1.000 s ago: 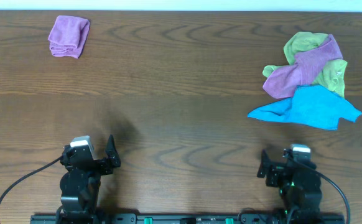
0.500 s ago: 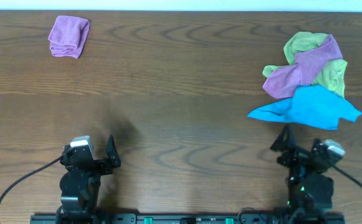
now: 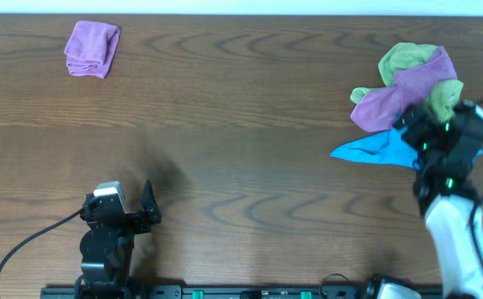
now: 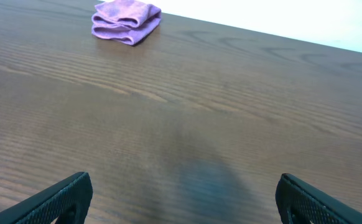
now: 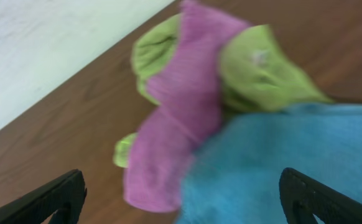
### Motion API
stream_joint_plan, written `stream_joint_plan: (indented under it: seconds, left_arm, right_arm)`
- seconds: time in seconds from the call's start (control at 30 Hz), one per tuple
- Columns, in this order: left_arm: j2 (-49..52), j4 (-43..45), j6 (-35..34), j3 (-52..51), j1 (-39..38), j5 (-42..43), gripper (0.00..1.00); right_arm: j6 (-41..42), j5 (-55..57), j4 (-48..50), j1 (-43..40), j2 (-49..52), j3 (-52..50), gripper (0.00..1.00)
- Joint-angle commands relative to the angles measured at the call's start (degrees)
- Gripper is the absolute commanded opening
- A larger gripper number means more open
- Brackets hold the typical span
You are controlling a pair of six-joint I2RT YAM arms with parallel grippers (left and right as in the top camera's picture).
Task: Fold the cloth
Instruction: 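Reach the right gripper to the blue cloth corner and grasp it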
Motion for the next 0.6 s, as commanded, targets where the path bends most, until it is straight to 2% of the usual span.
stream_joint_plan:
  seconds: [0.0, 0.27, 0.43, 0.57]
  left_arm:
    - [-0.3, -0.3, 0.0, -1.2, 0.3, -1.0, 0.95]
    - [-0.3, -0.3, 0.0, -1.2, 0.3, -1.0, 0.95]
    - [-0.3, -0.3, 0.0, -1.2, 0.3, -1.0, 0.95]
    - [-0.3, -0.3, 0.0, -1.2, 0.3, -1.0, 0.95]
  right_arm:
    - [-1.4, -10.3, -1.0, -0.3, 5.6, 3.7, 0.99]
    - [-8.3, -12.8, -2.5, -0.2, 9.9, 3.8, 0.99]
    - [-8.1, -1.8, -9.9, -0.3, 11.4, 3.8, 0.99]
    - [-8.2, 0.1, -10.4, -0.3, 13.7, 3.8, 0.99]
